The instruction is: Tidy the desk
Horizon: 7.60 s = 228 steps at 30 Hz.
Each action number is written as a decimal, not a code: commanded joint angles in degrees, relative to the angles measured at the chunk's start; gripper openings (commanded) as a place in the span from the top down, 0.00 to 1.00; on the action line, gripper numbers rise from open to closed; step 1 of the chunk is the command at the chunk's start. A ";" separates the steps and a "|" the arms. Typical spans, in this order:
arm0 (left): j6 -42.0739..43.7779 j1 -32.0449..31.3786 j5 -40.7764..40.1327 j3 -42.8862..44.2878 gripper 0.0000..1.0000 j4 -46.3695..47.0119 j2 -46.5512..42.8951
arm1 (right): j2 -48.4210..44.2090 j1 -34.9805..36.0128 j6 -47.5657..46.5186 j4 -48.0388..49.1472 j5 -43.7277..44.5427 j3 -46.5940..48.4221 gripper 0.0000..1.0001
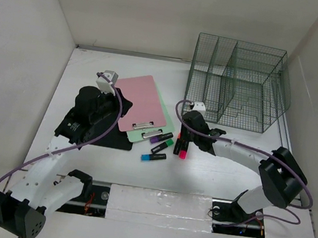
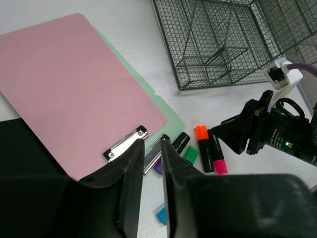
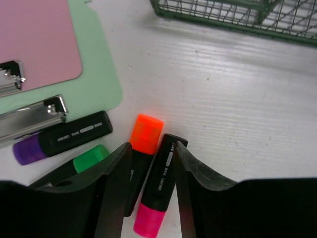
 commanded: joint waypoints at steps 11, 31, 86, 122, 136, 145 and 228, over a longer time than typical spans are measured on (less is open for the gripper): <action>0.21 -0.17 1.78 1.84 0.76 1.95 0.87 | 3.78 -0.02 8.84 -0.96 1.08 -2.06 0.52; 0.12 -0.17 2.39 1.57 0.76 2.57 -0.27 | -5.33 1.04 5.35 -0.44 7.48 0.04 0.91; 0.47 -0.17 3.36 1.13 0.76 2.04 -5.38 | 0.01 -4.08 -8.39 21.65 3.61 9.03 0.99; 0.39 -0.17 3.98 0.87 0.76 2.48 -5.46 | -1.57 2.36 -3.09 7.11 17.94 6.64 0.89; 0.39 -0.17 2.92 0.87 0.76 2.39 -7.05 | 14.14 -18.02 -24.38 30.86 7.41 31.41 0.84; 0.65 -0.17 2.22 1.05 0.76 2.04 -6.61 | 25.51 -19.79 -26.49 22.51 6.52 51.47 0.35; -0.05 -0.17 5.47 0.78 0.76 2.92 -5.11 | 9.25 12.55 13.60 0.63 18.89 1.28 0.83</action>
